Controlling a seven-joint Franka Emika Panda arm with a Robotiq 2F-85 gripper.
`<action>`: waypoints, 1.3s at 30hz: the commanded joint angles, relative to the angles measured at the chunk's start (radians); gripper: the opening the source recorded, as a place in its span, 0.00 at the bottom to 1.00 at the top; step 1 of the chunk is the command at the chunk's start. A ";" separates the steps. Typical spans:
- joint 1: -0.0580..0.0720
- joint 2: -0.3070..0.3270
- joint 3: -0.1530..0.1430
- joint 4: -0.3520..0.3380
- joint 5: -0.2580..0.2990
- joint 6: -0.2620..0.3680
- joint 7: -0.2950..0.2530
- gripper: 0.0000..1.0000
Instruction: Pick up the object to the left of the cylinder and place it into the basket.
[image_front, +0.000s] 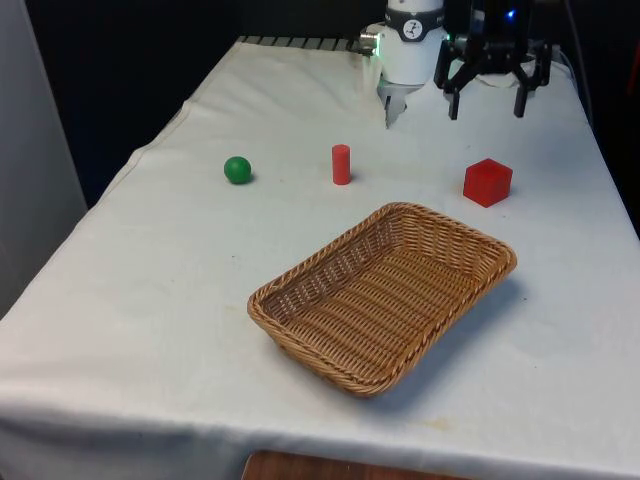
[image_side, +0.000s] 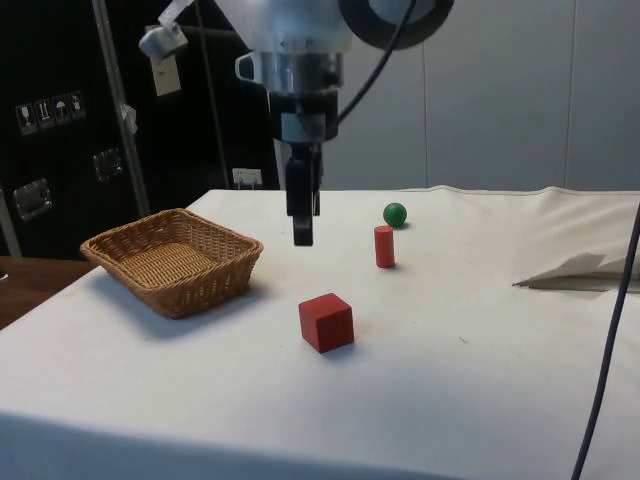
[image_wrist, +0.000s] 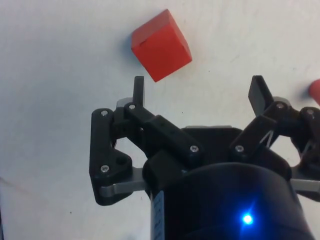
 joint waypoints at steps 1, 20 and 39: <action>0.002 0.004 0.003 -0.009 0.011 0.024 -0.014 1.00; -0.001 0.086 0.023 -0.057 0.019 0.177 -0.107 1.00; -0.007 0.146 0.061 -0.113 0.038 0.333 -0.146 1.00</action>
